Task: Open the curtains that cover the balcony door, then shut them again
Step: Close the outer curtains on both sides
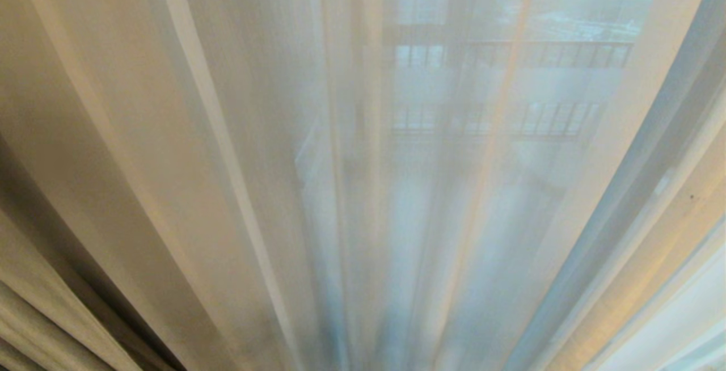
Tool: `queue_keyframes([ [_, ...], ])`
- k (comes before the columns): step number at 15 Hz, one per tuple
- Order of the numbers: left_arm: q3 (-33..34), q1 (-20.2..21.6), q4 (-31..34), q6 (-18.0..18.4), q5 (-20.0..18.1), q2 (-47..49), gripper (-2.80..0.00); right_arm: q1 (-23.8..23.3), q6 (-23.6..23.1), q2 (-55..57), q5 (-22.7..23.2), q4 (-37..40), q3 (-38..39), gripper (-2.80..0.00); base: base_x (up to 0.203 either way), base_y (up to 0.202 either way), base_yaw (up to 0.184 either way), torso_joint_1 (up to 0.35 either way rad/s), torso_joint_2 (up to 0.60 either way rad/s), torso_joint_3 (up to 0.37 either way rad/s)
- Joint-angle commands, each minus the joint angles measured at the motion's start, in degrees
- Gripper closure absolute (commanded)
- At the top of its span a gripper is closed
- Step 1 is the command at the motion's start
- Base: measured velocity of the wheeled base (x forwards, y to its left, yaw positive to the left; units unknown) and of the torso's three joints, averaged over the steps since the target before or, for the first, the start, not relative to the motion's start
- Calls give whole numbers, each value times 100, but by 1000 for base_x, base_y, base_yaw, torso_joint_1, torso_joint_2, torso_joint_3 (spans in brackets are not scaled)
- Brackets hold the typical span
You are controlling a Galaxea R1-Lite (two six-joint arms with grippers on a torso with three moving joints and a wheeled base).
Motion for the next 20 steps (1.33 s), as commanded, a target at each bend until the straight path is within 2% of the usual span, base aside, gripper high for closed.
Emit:
queue_keyframes([
  [1,6,17,35,-56,-312,52,-280,0,-5,7,0,-3,0,0,0,0,0,0,0,0],
  [11,6,9,30,-171,-974,52,-280,0,-5,7,0,-3,0,0,0,0,0,0,0,0],
  [12,6,9,30,-171,-974,48,0,0,-5,7,9,0,0,0,0,0,0,0,0,0],
  [17,6,0,30,-175,-1021,-4,0,0,-5,7,0,-3,0,0,0,0,0,0,0,0],
  [20,6,-9,21,-187,-1282,-134,0,0,1,7,0,2,0,0,0,0,0,0,0,0],
])
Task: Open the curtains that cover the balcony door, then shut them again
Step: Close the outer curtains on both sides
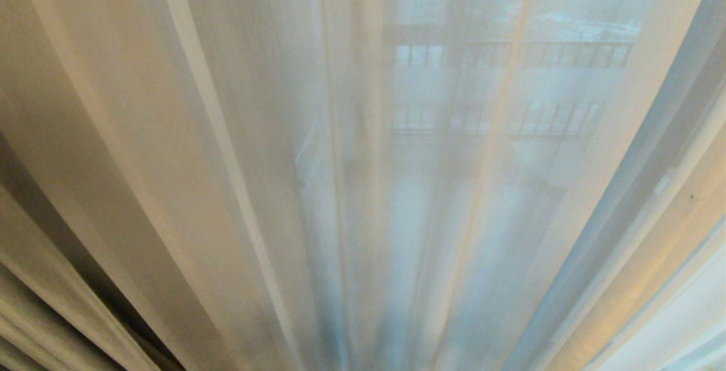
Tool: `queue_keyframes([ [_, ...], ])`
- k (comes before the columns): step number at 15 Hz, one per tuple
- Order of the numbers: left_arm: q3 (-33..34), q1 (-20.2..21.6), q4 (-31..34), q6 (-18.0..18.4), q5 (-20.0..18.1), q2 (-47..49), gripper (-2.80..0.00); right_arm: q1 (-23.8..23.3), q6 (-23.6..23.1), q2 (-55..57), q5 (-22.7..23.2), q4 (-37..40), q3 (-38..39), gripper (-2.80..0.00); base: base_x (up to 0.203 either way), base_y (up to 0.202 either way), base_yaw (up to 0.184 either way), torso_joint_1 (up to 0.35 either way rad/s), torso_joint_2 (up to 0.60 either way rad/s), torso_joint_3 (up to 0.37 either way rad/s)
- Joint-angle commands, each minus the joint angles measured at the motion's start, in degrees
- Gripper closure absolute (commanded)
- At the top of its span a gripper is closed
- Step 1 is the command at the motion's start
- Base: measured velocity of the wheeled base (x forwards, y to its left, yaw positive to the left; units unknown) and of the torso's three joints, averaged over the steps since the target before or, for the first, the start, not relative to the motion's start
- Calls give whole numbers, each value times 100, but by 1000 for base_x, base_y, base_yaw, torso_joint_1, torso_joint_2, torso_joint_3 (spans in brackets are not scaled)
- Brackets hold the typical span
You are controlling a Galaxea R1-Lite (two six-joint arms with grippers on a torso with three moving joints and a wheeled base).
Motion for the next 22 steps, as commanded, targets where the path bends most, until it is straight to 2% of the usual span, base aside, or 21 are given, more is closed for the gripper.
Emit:
queue_keyframes([
  [1,-1,-13,-7,-45,-46,-140,0,0,-8,7,9,-3,0,0,0,0,0,0,0,0],
  [6,12,-61,2,-343,-76,-431,0,0,-8,7,12,-3,0,0,0,0,0,0,0,0],
  [12,147,-377,8,-672,-78,-1073,0,0,-8,7,3,6,0,0,0,0,0,0,0,0],
  [14,338,-690,10,-846,-65,-1485,0,0,-8,7,3,-3,0,0,0,0,0,0,0,0],
  [18,813,-1295,2,-944,-34,-2189,0,0,-8,7,4,-2,0,0,0,0,0,0,0,0],
  [22,1499,-2150,-3,-1051,184,-2926,0,0,-8,7,7,-3,0,0,0,0,0,0,0,0],
])
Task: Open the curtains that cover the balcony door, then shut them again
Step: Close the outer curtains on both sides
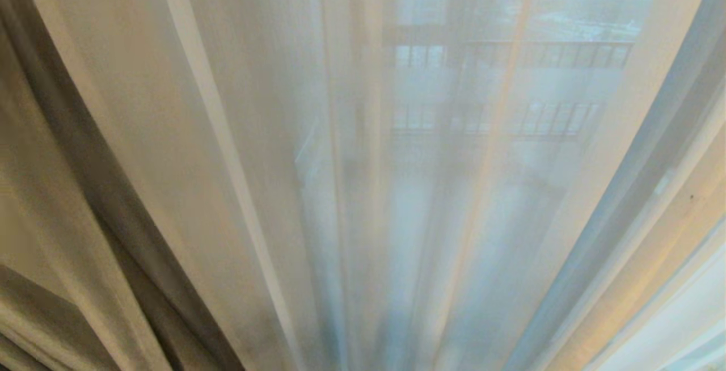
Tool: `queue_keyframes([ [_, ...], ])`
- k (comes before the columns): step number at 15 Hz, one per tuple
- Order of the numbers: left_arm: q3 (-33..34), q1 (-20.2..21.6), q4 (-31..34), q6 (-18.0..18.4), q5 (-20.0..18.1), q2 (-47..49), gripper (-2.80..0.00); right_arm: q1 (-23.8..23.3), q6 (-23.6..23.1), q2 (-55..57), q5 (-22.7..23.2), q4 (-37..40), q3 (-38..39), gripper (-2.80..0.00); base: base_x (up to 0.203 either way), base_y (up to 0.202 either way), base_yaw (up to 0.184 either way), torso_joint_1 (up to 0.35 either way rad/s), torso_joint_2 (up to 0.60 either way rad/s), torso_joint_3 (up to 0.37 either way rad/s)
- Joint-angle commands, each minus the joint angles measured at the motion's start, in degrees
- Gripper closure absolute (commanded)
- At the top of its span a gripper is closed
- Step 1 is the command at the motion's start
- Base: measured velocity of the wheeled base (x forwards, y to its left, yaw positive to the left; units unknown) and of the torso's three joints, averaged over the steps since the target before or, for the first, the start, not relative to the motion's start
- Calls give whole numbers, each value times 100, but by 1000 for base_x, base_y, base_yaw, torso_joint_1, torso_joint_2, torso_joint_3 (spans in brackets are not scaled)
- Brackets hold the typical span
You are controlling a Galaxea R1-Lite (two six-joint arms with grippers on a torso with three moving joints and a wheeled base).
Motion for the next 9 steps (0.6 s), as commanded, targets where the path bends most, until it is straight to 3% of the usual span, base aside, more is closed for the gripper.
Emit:
queue_keyframes([
  [1,314,-529,-5,-28,137,-564,0,0,-5,7,1,-3,0,0,0,0,0,0,0,0],
  [9,815,-2082,-6,-109,549,-1193,0,0,-5,7,9,-3,0,0,0,0,0,0,0,0],
])
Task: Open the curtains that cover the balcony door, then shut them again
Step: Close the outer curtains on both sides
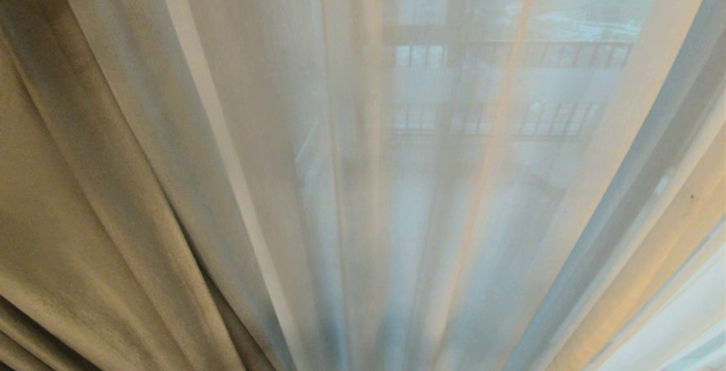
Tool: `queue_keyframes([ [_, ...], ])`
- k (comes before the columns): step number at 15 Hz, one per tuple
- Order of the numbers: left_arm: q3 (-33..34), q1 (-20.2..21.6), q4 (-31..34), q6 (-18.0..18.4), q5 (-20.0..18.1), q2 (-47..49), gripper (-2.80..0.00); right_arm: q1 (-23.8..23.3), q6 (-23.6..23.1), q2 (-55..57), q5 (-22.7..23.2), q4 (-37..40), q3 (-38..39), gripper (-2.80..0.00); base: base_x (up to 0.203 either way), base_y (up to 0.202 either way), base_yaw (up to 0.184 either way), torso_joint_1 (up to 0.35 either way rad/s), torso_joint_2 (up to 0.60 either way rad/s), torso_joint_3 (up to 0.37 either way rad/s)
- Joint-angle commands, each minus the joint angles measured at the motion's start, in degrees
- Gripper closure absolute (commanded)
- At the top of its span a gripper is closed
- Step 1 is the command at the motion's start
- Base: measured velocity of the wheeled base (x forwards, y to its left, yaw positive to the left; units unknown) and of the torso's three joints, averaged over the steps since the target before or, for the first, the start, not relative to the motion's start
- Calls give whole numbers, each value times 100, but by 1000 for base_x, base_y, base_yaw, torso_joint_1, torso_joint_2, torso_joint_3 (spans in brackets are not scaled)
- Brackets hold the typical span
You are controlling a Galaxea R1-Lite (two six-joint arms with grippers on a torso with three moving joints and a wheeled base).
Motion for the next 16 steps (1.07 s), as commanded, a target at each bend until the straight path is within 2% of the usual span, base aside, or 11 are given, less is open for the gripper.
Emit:
queue_keyframes([
  [1,132,-488,1,-13,99,-188,0,0,-5,7,4,4,0,0,0,0,0,0,0,0],
  [4,169,-1075,-7,-13,327,-213,0,0,-5,7,-2,-3,0,0,0,0,0,0,0,0],
  [9,171,-1878,-16,-13,445,-221,0,0,-5,7,-2,6,0,0,0,0,0,0,0,0],
  [12,162,-2346,-25,-13,757,-184,0,0,-5,7,7,-3,0,0,0,0,0,0,0,0],
  [16,163,-2765,-25,-134,1007,-142,0,0,-5,7,6,-3,0,0,0,0,0,0,0,0],
])
